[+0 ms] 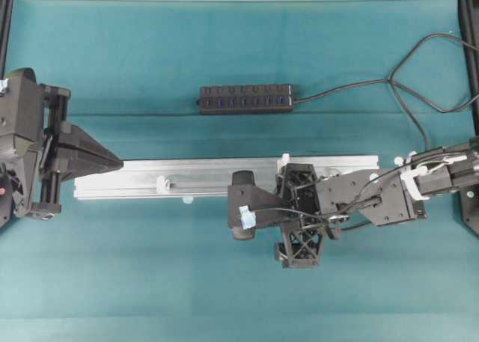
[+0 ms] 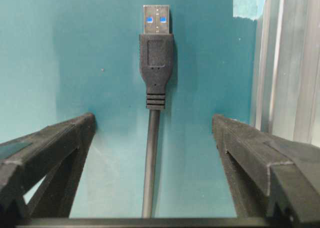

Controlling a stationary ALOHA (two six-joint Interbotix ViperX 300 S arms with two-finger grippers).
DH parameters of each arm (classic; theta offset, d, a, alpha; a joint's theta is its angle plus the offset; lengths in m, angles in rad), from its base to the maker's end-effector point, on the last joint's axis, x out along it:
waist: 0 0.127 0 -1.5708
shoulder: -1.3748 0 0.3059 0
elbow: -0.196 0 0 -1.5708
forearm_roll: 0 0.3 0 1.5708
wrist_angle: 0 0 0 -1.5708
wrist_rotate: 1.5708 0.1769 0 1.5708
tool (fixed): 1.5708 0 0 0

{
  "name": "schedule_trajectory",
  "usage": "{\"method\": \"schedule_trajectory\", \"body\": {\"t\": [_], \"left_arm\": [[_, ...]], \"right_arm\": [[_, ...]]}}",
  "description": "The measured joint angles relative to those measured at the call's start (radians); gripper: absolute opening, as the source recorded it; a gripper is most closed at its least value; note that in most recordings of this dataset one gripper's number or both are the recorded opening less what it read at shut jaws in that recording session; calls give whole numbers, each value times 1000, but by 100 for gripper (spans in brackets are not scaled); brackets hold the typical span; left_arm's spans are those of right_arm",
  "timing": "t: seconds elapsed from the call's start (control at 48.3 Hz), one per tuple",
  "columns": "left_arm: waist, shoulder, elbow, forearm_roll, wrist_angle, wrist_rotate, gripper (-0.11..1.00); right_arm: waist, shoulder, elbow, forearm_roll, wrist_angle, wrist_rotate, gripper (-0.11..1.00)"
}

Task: Pass the USB cable through three rings with both arms.
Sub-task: 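Grasp the black USB cable just behind the plug with the right gripper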

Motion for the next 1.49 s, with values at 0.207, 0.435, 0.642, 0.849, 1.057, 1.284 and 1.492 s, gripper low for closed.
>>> {"method": "schedule_trajectory", "body": {"t": [0.207,0.435,0.642,0.849,1.057,1.284,1.492], "left_arm": [[0,0,-2,0,0,0,2],[0,0,-2,0,0,0,2],[0,0,-2,0,0,0,2],[0,0,-2,0,0,0,2],[0,0,0,0,0,-2,2],[0,0,0,0,-2,-2,2],[0,0,0,0,0,-2,2]], "right_arm": [[0,-3,0,0,5,0,43],[0,-3,0,0,11,0,7],[-14,-3,0,0,18,0,-8],[-23,-5,-2,0,26,0,-8],[-21,-5,-2,0,26,-25,-8],[-21,-5,-2,0,26,-31,-8],[-20,-3,-2,0,28,-32,-8]]}}
